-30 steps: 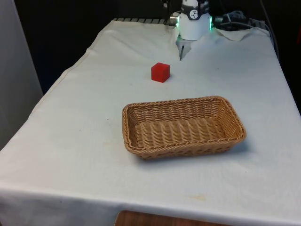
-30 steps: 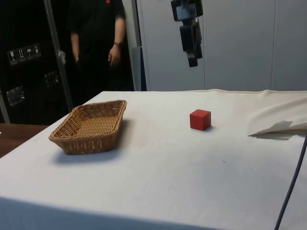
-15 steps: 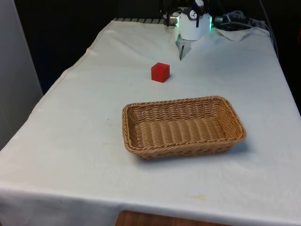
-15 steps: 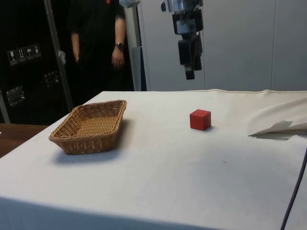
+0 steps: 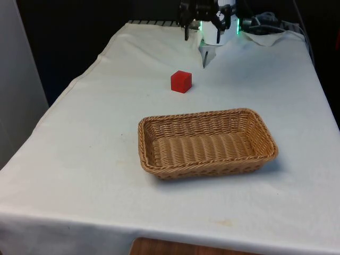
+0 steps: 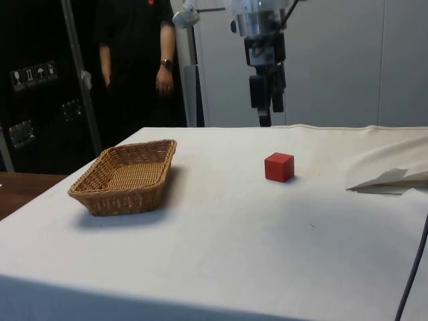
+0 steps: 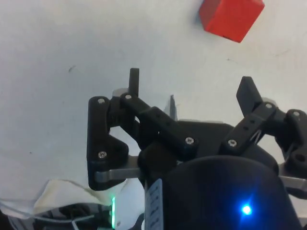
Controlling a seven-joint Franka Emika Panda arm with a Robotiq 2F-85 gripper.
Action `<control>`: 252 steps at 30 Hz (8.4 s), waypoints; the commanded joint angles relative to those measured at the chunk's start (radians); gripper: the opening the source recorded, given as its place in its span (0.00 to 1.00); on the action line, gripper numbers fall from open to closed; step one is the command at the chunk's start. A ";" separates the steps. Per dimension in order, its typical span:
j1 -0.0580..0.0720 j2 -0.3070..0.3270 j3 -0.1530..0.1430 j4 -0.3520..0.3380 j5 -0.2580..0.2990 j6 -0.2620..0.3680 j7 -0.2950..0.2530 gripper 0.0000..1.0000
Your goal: Pick up the cube and place it into the basket.
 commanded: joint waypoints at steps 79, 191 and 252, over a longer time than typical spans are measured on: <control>-0.010 0.329 -0.194 -0.062 -0.002 0.505 0.112 1.00; -0.004 0.520 -0.090 0.568 0.161 0.126 0.264 0.02; -0.001 0.923 0.062 1.006 0.237 0.138 0.354 0.02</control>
